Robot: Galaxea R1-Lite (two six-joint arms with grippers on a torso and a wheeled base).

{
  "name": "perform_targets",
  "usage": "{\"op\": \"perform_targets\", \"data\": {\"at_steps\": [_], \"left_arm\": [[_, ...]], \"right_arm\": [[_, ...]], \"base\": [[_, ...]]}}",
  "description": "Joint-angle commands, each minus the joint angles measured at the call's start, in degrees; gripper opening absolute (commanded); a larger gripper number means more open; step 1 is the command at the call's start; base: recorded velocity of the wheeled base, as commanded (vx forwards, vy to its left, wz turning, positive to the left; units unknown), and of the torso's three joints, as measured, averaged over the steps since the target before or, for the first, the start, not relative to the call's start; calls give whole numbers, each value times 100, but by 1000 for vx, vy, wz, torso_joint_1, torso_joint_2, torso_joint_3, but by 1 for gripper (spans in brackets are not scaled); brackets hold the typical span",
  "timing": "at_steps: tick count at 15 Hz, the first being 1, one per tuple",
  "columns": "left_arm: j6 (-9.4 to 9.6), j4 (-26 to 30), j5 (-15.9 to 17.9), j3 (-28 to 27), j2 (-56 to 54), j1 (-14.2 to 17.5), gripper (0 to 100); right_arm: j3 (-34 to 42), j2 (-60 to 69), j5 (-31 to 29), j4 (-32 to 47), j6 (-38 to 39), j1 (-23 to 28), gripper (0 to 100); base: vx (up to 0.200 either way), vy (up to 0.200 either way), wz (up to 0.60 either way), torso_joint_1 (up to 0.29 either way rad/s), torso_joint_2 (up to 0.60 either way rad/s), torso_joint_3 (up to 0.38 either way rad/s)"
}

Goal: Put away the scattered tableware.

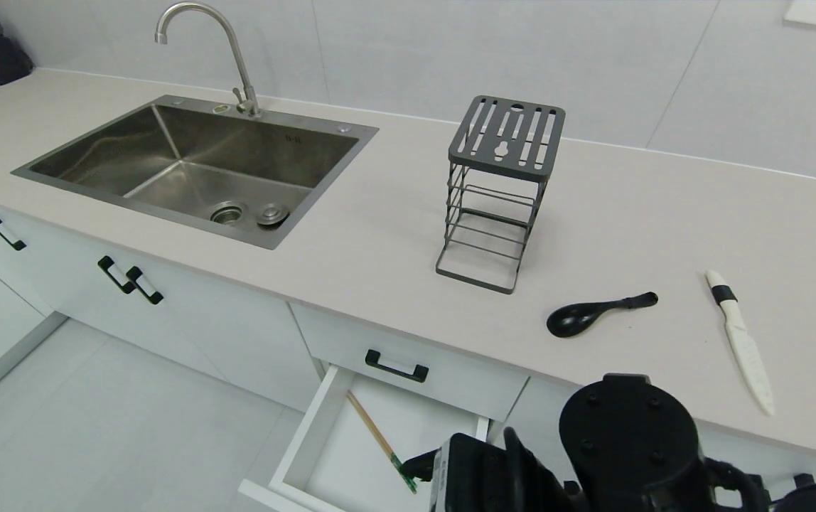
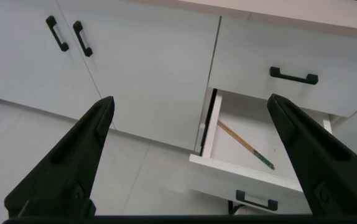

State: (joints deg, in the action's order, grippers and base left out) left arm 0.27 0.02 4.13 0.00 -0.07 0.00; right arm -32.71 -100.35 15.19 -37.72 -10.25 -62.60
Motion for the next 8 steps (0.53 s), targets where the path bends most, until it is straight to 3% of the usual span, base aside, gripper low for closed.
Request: {"op": "perform_targets", "data": {"at_steps": [1, 3, 5, 8], "left_arm": [[0, -2, 0, 0, 7, 0, 100], [0, -2, 0, 0, 7, 0, 100], [0, -2, 0, 0, 7, 0, 100], [0, -2, 0, 0, 7, 0, 100]], "right_arm": [[493, 192, 54, -43, 32, 213, 100], [845, 569, -51, -113, 375, 275, 100], [766, 842, -587, -192, 946, 398, 100], [871, 1273, -886, -254, 937, 1285, 100]], "base": [[0, 0, 0, 0, 0, 0], [0, 0, 0, 0, 0, 0], [0, 0, 0, 0, 0, 0], [0, 0, 0, 0, 0, 0]]}}
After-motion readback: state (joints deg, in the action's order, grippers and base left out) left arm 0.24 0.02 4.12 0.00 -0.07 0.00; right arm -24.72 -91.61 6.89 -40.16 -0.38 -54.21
